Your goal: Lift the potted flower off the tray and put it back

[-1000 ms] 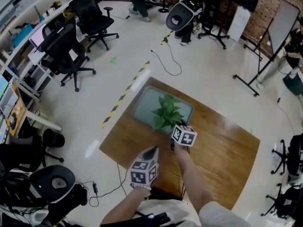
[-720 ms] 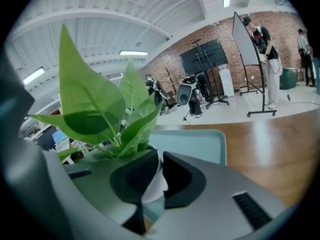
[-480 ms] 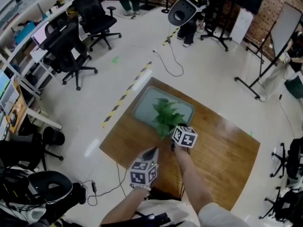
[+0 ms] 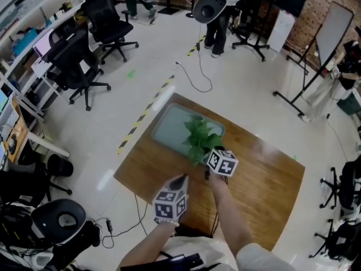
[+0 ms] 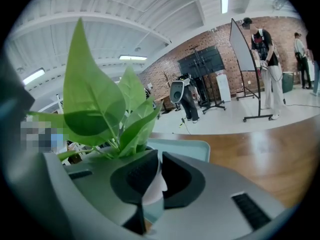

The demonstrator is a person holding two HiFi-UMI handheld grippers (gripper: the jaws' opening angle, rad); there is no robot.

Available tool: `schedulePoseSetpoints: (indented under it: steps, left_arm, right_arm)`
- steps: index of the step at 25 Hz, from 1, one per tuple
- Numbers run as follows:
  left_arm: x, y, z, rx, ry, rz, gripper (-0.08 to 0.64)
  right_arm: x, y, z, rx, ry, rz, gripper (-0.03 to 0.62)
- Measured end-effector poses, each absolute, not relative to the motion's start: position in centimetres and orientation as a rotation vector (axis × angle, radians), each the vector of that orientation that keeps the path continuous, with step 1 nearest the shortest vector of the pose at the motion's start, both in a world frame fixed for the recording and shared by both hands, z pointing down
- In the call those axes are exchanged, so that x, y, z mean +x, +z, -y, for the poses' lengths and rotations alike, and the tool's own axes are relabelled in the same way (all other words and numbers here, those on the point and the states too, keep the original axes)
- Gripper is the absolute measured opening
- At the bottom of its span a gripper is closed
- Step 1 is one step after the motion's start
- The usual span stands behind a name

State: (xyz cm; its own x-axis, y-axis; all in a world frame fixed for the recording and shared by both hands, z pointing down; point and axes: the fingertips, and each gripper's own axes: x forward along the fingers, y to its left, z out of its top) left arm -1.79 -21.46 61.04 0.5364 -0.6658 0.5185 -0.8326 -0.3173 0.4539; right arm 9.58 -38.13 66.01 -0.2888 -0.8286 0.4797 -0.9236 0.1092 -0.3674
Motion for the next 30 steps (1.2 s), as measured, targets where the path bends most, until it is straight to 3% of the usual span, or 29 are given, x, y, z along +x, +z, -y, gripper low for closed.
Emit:
schedulePoseSetpoints:
  steps: [11, 30]
  left_arm:
    - [1.3, 60.4, 20.9, 2.133, 0.301, 1.141, -0.005]
    - [5.6, 61.6, 18.2, 2.151, 0.337, 1.050, -0.005]
  right_arm:
    - [16.9, 63.7, 35.6, 1.938, 0.938, 2.160, 0.035]
    - [25.2, 68.3, 25.0, 2.096, 1.074, 1.943, 0.035]
